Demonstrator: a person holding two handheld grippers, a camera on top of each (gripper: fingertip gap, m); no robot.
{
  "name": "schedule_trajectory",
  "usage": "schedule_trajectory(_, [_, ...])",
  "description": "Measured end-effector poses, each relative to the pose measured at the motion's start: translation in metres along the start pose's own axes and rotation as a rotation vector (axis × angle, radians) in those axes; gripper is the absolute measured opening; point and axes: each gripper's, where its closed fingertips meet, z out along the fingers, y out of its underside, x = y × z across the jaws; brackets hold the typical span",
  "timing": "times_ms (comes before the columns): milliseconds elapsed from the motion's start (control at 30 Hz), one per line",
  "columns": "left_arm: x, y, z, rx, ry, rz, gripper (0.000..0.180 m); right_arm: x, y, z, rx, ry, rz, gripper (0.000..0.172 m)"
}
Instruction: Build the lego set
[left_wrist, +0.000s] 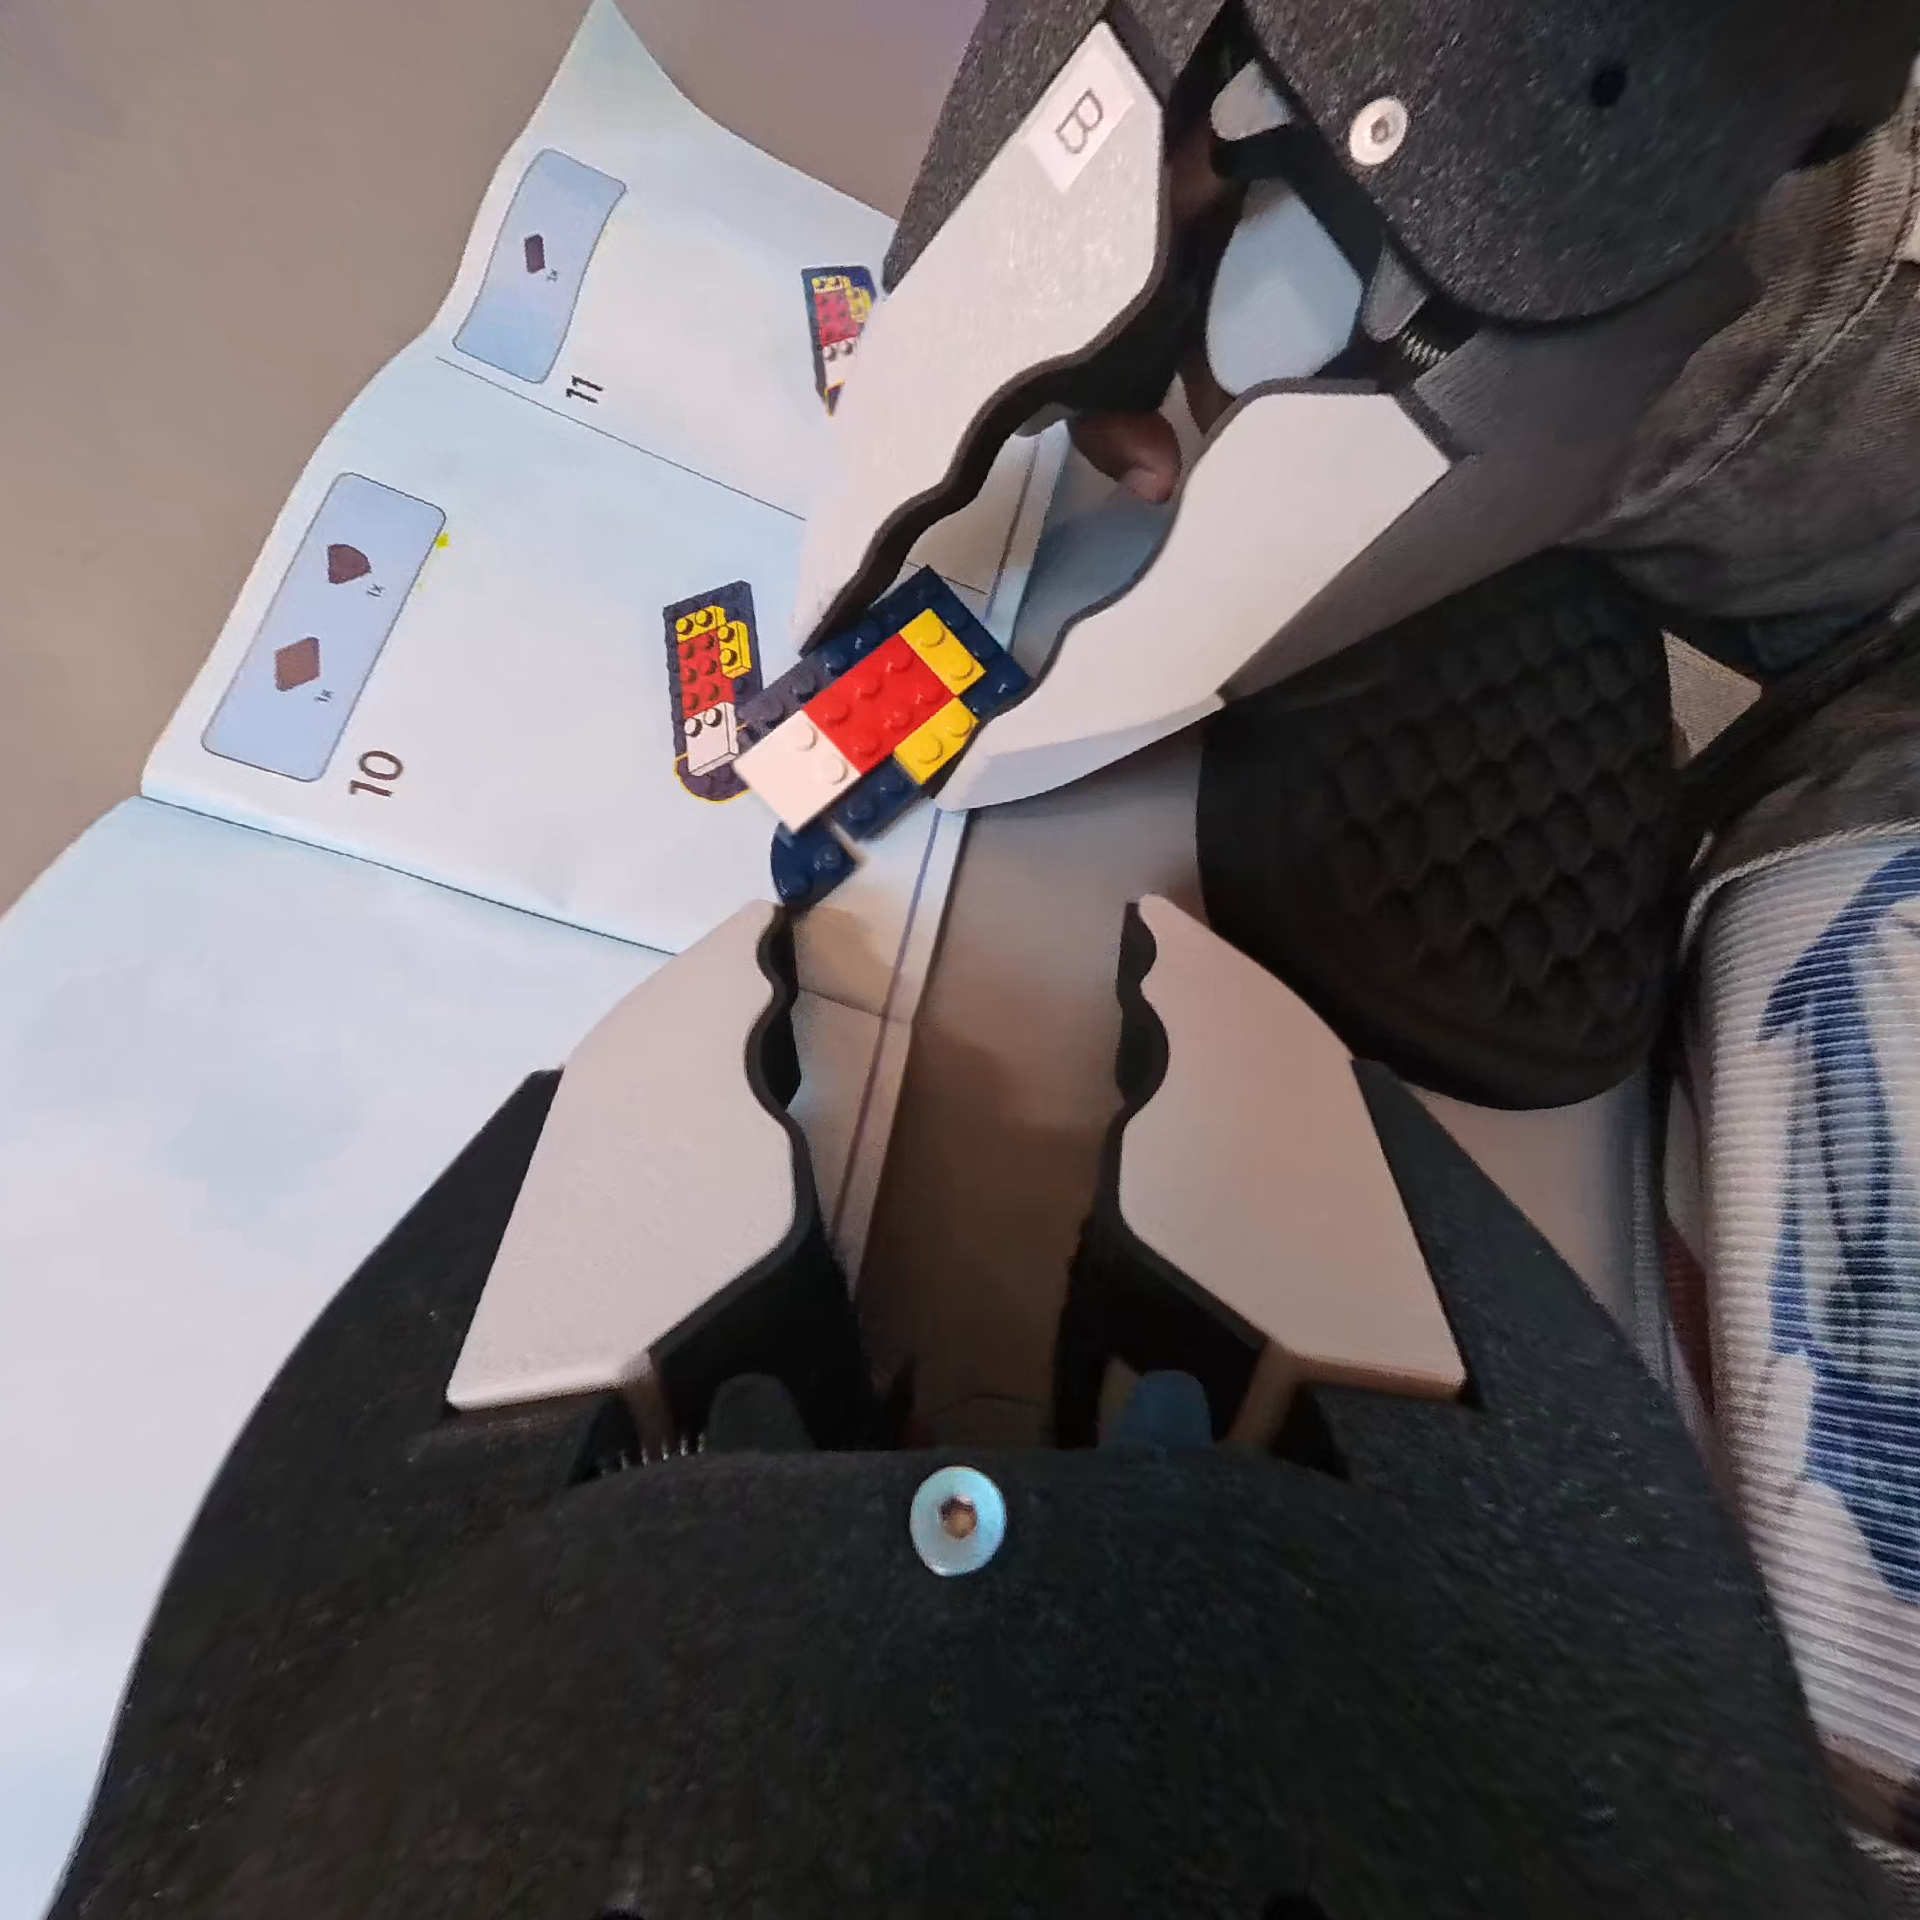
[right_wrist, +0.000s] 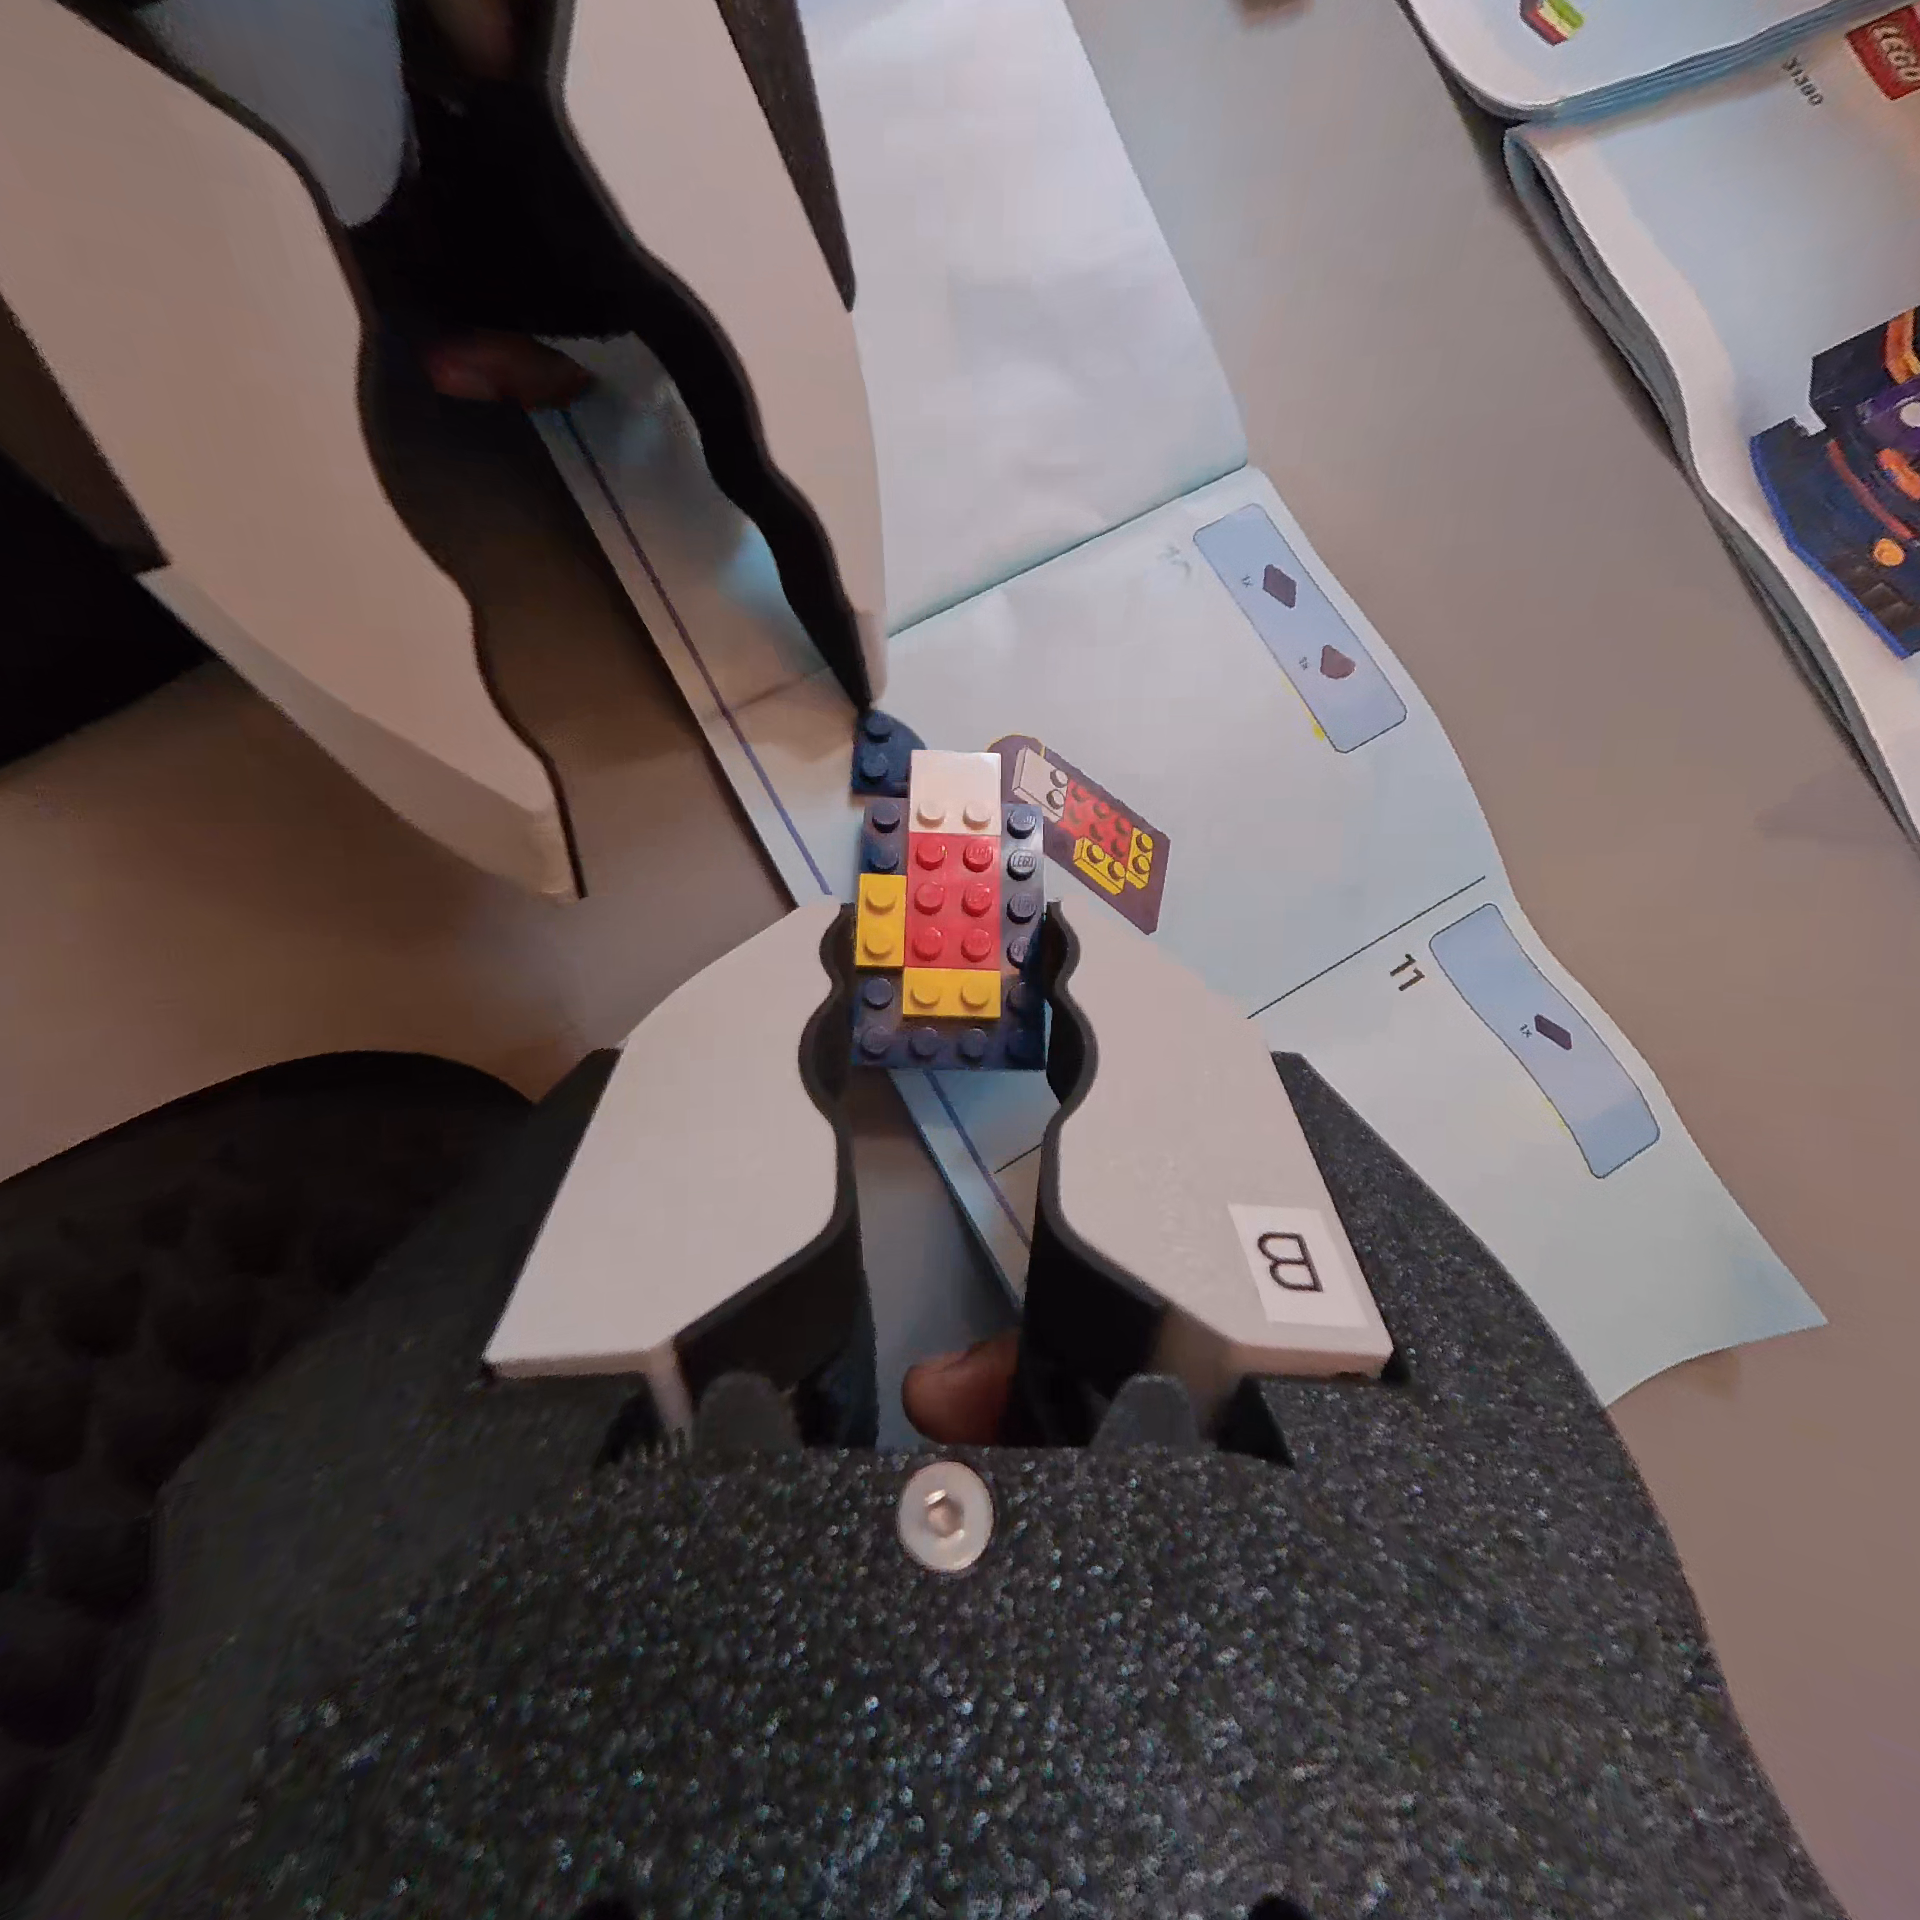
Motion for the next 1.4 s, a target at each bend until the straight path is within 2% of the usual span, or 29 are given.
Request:
schedule_trajectory(467, [0.008,0.001,0.000,0.007,0.028,0.005,0.058,0.000,-0.001,0.003,0.044,-0.054,-0.056,0.034])
schedule_trajectory(767, [-0.002,0.000,-0.003,0.039,-0.011,-0.027,0.061,0.000,-0.002,0.004,0.051,-0.036,-0.081,0.034])
schedule_trajectory(1400, [0.002,-0.003,-0.002,0.055,-0.018,0.043,0.061,0.001,-0.004,0.002,0.048,0.002,-0.137,0.034])
